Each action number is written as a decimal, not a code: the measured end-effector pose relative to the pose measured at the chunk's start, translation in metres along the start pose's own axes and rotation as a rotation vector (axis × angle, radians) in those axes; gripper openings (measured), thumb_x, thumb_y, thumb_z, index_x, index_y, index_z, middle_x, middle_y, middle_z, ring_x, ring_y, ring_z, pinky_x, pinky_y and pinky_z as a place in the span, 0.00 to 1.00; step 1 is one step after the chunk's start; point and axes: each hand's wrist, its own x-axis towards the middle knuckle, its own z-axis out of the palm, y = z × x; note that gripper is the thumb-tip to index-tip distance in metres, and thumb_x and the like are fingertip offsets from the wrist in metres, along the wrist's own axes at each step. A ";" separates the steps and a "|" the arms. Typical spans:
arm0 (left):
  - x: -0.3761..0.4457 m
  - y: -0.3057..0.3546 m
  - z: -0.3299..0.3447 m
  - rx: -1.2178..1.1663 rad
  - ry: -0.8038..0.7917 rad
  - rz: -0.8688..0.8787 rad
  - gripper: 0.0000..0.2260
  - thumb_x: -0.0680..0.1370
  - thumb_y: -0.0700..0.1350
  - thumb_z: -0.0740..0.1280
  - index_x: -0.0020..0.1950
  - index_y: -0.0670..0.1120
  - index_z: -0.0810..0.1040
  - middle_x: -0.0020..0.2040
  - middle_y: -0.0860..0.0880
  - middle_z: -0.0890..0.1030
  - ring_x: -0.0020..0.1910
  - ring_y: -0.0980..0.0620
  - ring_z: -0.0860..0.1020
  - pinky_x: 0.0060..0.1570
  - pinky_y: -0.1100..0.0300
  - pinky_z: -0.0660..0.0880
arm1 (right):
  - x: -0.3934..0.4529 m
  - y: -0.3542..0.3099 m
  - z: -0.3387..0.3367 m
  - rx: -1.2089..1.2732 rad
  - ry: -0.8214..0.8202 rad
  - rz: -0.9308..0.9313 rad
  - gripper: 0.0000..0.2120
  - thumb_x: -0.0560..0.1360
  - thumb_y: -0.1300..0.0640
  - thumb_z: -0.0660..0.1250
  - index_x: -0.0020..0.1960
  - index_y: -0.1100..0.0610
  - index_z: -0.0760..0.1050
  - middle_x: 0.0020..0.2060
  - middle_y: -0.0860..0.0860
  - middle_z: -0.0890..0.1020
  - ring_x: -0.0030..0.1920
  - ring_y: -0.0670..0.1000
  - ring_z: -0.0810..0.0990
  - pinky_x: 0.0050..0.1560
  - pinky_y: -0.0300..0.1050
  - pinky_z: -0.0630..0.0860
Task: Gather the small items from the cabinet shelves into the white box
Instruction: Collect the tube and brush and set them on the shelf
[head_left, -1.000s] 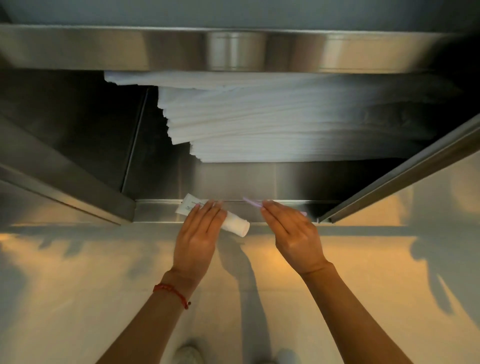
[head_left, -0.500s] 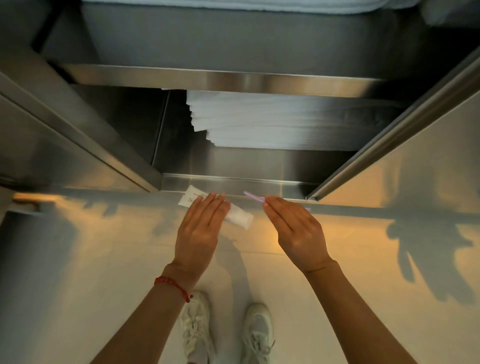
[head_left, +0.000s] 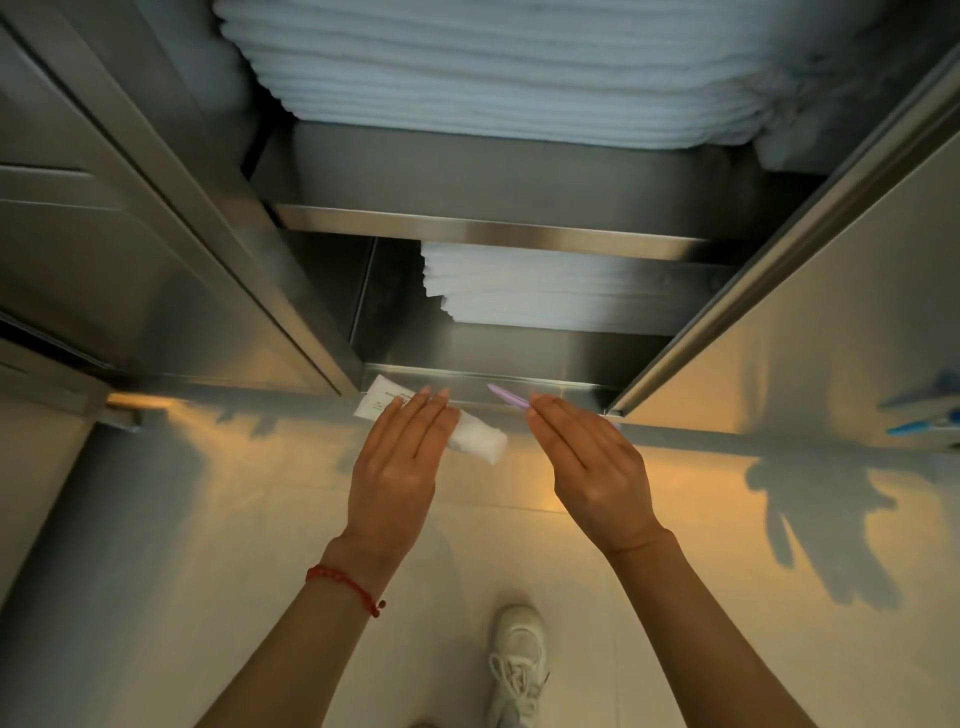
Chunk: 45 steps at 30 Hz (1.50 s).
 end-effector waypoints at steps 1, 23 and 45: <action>0.000 0.000 -0.010 0.004 0.013 0.003 0.28 0.63 0.33 0.77 0.61 0.38 0.72 0.55 0.37 0.80 0.56 0.39 0.78 0.70 0.54 0.60 | 0.005 -0.006 -0.006 0.001 0.002 -0.006 0.15 0.79 0.69 0.56 0.55 0.65 0.80 0.53 0.59 0.82 0.51 0.56 0.83 0.55 0.48 0.76; 0.044 -0.008 -0.220 0.144 0.124 -0.093 0.28 0.59 0.31 0.78 0.58 0.37 0.79 0.58 0.38 0.79 0.59 0.40 0.77 0.70 0.52 0.58 | 0.175 -0.088 -0.128 0.134 0.137 -0.176 0.12 0.76 0.63 0.65 0.58 0.66 0.78 0.54 0.61 0.81 0.55 0.57 0.81 0.56 0.50 0.77; 0.074 0.010 -0.356 0.409 0.408 -0.185 0.15 0.76 0.34 0.57 0.61 0.40 0.71 0.58 0.40 0.80 0.59 0.42 0.77 0.65 0.50 0.66 | 0.290 -0.109 -0.201 0.336 0.311 -0.420 0.09 0.76 0.67 0.64 0.55 0.65 0.81 0.53 0.58 0.82 0.53 0.53 0.82 0.56 0.44 0.77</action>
